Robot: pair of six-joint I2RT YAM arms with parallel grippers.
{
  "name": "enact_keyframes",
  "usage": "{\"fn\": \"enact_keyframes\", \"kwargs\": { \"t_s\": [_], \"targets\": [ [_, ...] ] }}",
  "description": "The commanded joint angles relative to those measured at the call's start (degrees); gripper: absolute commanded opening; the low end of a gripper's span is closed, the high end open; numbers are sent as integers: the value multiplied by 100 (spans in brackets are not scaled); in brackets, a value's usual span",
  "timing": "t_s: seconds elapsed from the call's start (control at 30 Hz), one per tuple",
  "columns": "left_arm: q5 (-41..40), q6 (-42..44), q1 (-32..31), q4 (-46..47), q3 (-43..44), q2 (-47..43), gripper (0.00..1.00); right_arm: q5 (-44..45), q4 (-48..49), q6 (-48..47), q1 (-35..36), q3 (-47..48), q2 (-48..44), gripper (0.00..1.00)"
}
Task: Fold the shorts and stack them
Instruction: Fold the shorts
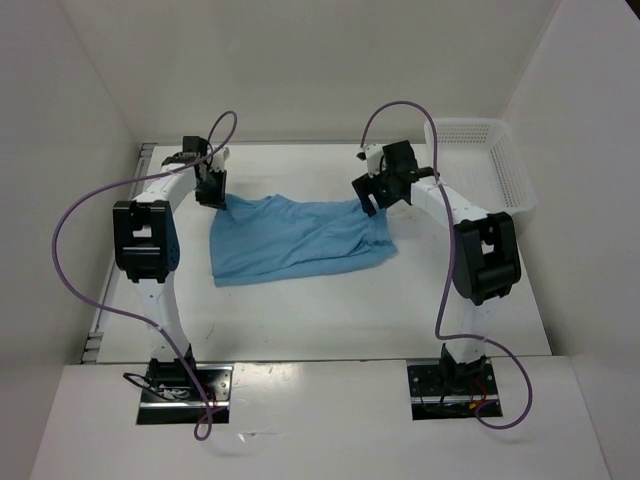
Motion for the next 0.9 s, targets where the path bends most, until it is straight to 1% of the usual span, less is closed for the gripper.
{"fn": "enact_keyframes", "kwargs": {
  "t_s": [0.0,0.03,0.07,0.1,0.17,0.2,0.23,0.27,0.3,0.33,0.37,0.43,0.47,0.53,0.6,0.7,0.73,0.87],
  "targets": [
    [-116,23,-90,60,184,90,31,271,144,-4,-30,304,137,90],
    [-177,23,-90,121,184,90,36,341,144,-4,-30,365,137,95],
    [-264,23,-90,174,184,90,40,403,144,48,-30,365,85,95],
    [-265,23,-90,175,114,90,46,481,214,109,-30,365,-20,95],
    [-405,23,-90,227,62,37,48,614,215,197,-30,365,-135,95],
    [-406,23,-90,227,61,-137,50,614,162,302,-30,365,-266,95],
    [-406,23,-90,227,-17,-235,52,536,101,303,-100,296,-337,89],
    [-467,23,-90,175,-70,-349,52,361,31,382,-153,226,-425,85],
    [-467,23,-90,175,-132,-620,52,272,-92,470,-153,7,-521,79],
    [-467,23,-90,44,-306,-779,53,176,-154,470,-153,-125,-705,69],
    [-415,23,-90,-36,-421,-1085,53,-26,-207,566,-153,-396,-794,64],
    [-415,23,-90,-333,-685,-1368,53,-194,-260,795,-153,-679,-1022,53],
    [-415,23,-90,-440,-1034,-1622,53,-342,-260,796,-153,-924,-1023,47],
    [-353,23,-90,-755,-1422,-1843,52,-414,-260,918,-214,-1102,-1102,47],
    [-291,23,-90,-941,-1974,-2089,49,-485,-260,971,-267,-1233,-1102,57],
    [-231,23,-90,-1082,-2477,-2362,47,-485,-120,1076,-338,-1234,-1102,63],
    [-160,23,-90,-1082,-2757,-2415,47,-572,-119,1077,-338,-1234,-1041,63],
    [112,23,-90,-1144,-3146,-2521,47,-713,-67,1252,-390,-1234,-830,69]
  ]
}}
